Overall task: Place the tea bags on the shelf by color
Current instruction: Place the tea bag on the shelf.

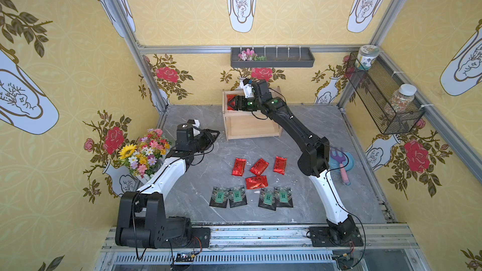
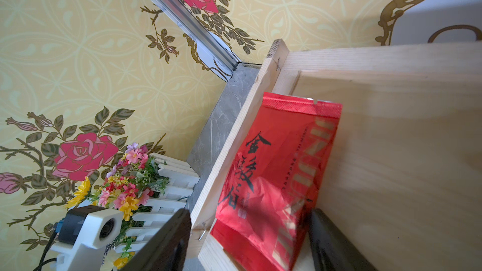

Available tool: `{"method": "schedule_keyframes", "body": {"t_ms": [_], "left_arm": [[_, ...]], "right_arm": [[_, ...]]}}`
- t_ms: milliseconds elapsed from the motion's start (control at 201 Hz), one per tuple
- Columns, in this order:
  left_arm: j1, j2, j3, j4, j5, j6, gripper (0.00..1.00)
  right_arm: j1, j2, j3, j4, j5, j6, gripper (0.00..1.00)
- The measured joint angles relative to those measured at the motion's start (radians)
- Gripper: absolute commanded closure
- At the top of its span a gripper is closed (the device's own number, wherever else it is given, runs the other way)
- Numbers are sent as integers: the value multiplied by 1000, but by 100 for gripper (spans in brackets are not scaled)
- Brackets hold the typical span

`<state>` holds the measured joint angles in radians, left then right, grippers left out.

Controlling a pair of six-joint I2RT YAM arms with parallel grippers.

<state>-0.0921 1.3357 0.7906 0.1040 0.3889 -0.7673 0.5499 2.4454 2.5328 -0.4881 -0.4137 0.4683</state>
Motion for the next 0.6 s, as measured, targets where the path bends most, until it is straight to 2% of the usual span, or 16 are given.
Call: {"method": "schedule_keyframes", "body": {"t_ms": [603], "left_arm": [[0,14,0,5,8,-1,61]], "right_arm": [[8,0,6,17,16,-1,23]]}}
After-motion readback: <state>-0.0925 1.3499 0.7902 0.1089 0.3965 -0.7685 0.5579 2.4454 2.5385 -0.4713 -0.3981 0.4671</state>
